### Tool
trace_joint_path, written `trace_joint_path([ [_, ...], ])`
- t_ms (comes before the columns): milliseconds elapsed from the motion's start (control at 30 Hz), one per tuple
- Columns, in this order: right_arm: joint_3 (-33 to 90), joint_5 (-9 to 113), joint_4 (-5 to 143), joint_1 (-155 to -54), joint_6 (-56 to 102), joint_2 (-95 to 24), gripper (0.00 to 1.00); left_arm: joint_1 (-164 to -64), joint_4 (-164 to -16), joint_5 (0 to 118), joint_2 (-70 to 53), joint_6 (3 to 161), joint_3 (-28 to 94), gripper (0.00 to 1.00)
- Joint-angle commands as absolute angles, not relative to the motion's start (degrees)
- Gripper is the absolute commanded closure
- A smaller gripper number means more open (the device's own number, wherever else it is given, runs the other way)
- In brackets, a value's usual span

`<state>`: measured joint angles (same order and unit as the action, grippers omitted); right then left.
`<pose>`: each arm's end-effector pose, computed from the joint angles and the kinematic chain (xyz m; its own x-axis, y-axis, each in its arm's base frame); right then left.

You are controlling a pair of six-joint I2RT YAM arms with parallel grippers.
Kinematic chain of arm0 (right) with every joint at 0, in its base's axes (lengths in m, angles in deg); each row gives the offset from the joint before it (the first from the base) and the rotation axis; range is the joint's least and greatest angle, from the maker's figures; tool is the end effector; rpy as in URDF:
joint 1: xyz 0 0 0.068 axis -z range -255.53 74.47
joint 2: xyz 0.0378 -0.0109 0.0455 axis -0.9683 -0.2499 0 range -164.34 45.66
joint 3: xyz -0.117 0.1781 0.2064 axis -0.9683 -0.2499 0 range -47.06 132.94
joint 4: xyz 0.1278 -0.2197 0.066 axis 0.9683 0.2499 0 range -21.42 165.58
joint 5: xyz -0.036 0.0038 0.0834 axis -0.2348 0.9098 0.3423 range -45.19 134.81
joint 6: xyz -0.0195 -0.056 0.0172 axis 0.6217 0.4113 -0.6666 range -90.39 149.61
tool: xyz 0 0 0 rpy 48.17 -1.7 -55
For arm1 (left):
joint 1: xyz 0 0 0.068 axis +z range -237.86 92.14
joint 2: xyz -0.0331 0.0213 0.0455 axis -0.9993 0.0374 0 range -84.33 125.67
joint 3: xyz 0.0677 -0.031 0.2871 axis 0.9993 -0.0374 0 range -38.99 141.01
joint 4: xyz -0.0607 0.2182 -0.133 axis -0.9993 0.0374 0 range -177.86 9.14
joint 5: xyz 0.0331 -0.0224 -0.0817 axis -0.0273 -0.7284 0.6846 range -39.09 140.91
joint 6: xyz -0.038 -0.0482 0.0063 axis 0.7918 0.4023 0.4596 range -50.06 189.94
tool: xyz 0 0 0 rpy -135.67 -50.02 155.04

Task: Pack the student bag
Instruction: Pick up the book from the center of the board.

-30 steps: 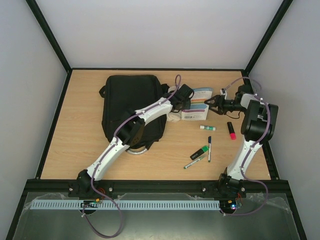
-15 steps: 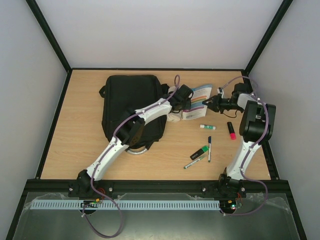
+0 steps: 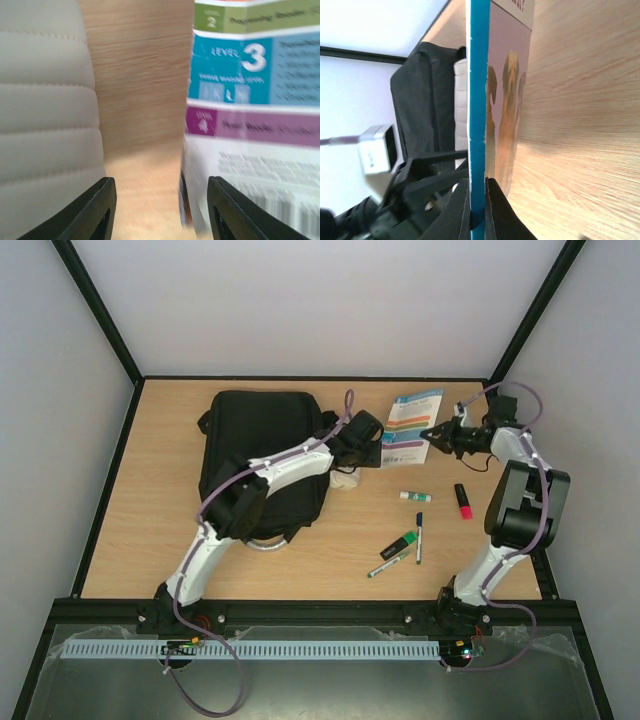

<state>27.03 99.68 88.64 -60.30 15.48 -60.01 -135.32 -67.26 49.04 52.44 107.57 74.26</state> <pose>0.3976 -0.0687 0.2344 -0.8163 0.3679 -0.4453 -0.1437 0.6174 0.7734 0.3842 -0.4165 0.1839 -0.8127 -0.0168 -0.5824 0.2833 0.8621 -0.4202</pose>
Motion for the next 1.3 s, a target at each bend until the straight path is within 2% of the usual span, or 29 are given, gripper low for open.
trace_joint_path([
  [0, 26.0, 102.8, 92.8, -59.7, 16.3, -53.0, 0.99, -138.3, -70.9, 46.0, 40.0, 102.4, 68.2, 0.47],
  [133, 23.8, 103.7, 93.8, -59.7, 16.6, -47.5, 0.99, -143.7, -73.6, 36.7, 31.4, 91.0, 61.5, 0.45],
  [233, 23.6, 105.0, 96.4, -59.7, 17.2, -44.4, 0.99, -148.2, -82.8, 30.3, 22.7, 79.8, 48.7, 0.44],
  [333, 23.7, 108.4, 100.2, -60.3, 18.1, -43.2, 0.99, -151.6, -91.6, 29.1, 15.2, 69.1, 37.1, 0.42],
  [500, 25.0, 111.9, 109.6, -64.3, 24.5, -43.7, 0.99, -152.6, -97.1, 30.5, 9.5, 58.7, 27.4, 0.4],
  [533, 24.8, 112.3, 110.5, -65.1, 25.1, -43.6, 0.99, -152.8, -98.6, 29.8, 8.8, 56.7, 25.9, 0.36],
  [767, 19.9, 114.4, 105.6, -69.7, 20.4, -40.8, 0.99, -155.0, -106.3, 27.3, 9.2, 47.7, 22.9, 0.34],
  [933, 20.0, 115.7, 106.0, -70.8, 19.8, -41.4, 0.99, -157.0, -108.2, 15.2, 14.9, 41.7, 25.6, 0.35],
  [1267, 19.1, 117.4, 106.2, -70.8, 19.0, -41.1, 0.99, -157.0, -115.1, 3.1, 17.2, 38.3, 22.4, 0.42],
])
